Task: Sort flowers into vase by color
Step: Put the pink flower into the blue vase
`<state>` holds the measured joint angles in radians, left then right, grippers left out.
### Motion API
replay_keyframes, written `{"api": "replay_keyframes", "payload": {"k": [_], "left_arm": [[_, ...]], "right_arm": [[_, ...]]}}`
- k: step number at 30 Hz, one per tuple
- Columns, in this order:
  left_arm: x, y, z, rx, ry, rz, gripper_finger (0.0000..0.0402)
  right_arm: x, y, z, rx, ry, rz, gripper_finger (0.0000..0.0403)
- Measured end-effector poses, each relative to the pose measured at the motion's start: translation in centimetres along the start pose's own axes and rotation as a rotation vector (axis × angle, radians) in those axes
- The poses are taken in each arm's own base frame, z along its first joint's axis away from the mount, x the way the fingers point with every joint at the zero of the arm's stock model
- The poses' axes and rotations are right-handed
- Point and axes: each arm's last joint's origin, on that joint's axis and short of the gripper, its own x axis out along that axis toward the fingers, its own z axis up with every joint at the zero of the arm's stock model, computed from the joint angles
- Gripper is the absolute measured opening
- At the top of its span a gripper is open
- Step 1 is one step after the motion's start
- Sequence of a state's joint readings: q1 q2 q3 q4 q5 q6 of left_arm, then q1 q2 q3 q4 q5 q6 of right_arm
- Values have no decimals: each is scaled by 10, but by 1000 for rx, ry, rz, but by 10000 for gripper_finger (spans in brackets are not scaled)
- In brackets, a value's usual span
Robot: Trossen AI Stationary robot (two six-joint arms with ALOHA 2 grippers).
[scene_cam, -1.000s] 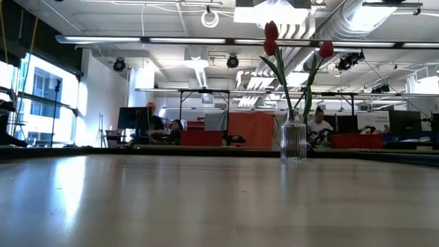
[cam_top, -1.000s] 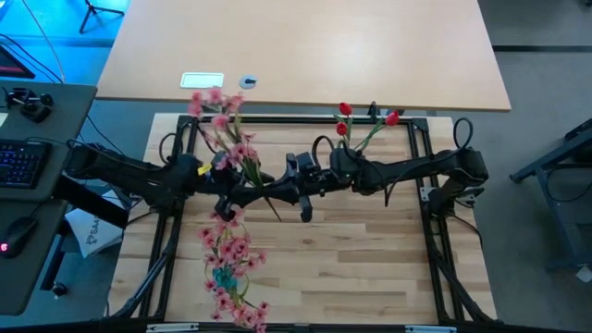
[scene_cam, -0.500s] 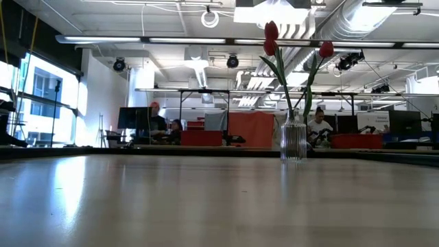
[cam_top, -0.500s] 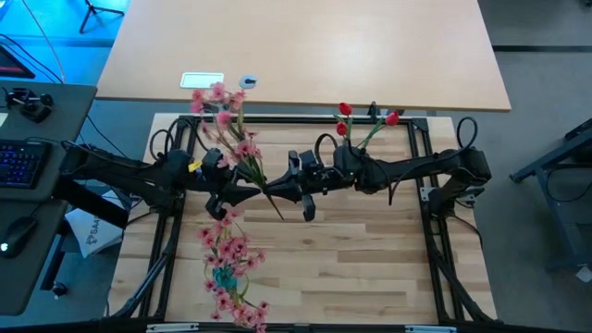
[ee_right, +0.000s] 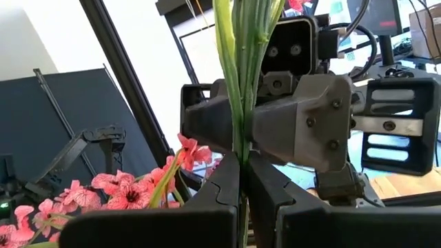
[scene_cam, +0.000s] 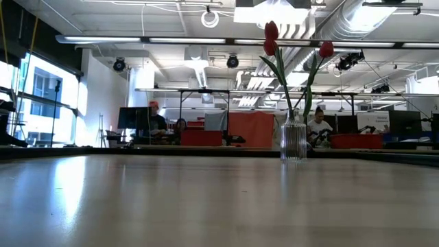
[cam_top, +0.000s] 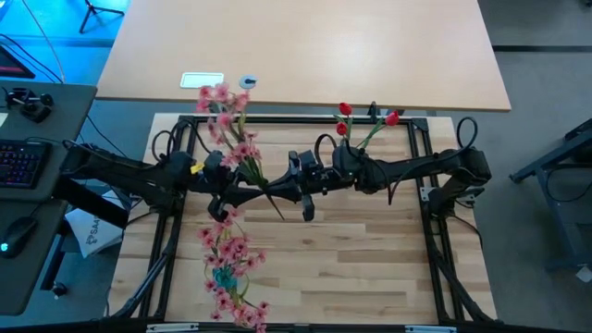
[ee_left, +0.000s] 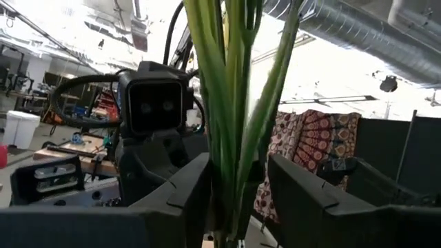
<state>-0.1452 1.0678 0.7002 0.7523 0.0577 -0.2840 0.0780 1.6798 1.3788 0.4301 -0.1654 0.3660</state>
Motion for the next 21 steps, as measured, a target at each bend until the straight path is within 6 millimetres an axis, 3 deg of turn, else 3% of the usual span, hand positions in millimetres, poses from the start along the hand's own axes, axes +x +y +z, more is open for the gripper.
{"api": "replay_keyframes", "payload": {"k": [6, 14, 17, 21], "left_arm": [[0, 1, 0, 29, -7, 26, 113], [0, 2, -1, 33, 5, 36, 16], [0, 1, -2, 31, 24, 23, 7], [-2, 6, -2, 40, 52, 48, 3]], "right_arm": [[0, 0, 0, -3, 6, 14, 1], [0, 1, -1, -10, 10, 17, 5], [0, 0, -1, 25, 17, 17, 41], [0, 0, -2, 62, 32, 4, 133]]}}
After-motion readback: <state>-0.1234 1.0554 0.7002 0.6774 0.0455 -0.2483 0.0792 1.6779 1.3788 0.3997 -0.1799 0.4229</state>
